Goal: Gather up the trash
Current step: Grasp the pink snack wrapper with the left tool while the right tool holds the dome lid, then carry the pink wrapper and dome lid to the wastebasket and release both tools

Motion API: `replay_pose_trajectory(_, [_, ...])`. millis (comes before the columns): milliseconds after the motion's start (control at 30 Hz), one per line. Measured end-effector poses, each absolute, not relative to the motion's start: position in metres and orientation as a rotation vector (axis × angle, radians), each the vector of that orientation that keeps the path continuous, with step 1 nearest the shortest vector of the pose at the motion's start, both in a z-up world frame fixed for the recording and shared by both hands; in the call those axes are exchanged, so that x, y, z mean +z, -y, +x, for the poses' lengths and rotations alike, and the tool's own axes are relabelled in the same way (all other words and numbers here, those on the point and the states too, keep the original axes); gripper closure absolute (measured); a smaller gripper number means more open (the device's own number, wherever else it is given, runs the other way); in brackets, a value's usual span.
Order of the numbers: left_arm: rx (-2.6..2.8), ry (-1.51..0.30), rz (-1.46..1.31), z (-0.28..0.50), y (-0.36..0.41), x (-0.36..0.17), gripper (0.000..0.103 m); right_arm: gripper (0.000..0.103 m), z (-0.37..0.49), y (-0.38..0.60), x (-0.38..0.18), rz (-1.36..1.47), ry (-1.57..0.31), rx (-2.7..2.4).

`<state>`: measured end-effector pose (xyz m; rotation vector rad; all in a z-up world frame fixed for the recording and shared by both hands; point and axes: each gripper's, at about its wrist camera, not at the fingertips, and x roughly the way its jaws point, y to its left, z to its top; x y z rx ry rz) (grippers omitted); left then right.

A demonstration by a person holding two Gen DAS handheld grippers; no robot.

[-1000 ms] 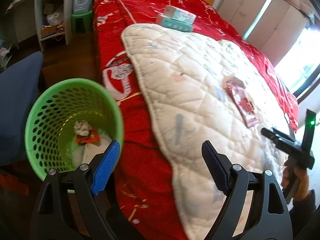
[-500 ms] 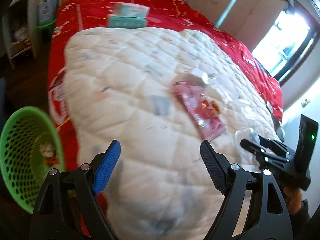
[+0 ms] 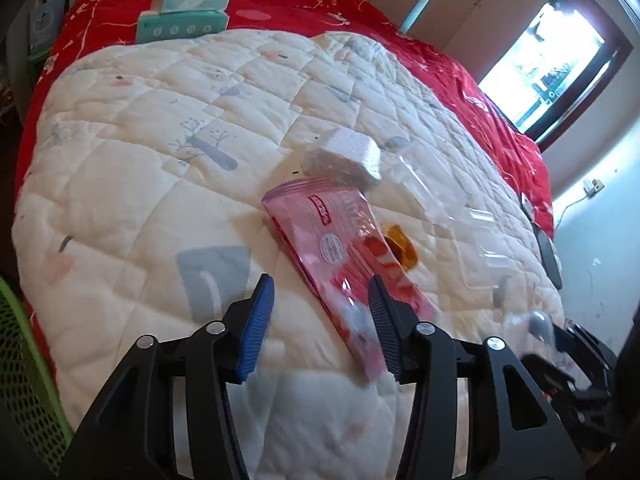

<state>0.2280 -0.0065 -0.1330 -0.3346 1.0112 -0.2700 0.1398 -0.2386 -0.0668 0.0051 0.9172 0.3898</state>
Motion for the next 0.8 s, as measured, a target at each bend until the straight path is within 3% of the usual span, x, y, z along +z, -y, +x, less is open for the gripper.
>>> replay_pose_trajectory(200, [-0.267, -1.022, -0.404, 0.247, 0.003, -0.145, 0.058, 0.048, 0.137, 0.240, -0.071, 0.013, -0.922, 0.392])
replay_pose_trajectory(300, [-0.262, -1.014, -0.413, 0.253, 0.002, -0.147, 0.064, 0.048, 0.137, 0.241, -0.073, 0.019, -0.925, 0.390])
replay_pose_trajectory(433, [-0.256, -1.010, -0.459, 0.256, -0.002, -0.152, 0.088, 0.048, 0.136, 0.240, -0.074, 0.018, -0.927, 0.389])
replay_pose_trajectory(533, [-0.260, -1.004, -0.523, 0.251, -0.012, -0.155, 0.095, 0.048, 0.135, 0.240, -0.073, 0.018, -0.926, 0.390])
replay_pose_trajectory(800, [-0.247, -0.920, -0.539, 0.214, -0.034, -0.128, 0.099, 0.048, 0.126, 0.231, -0.063, 0.007, -0.901, 0.401])
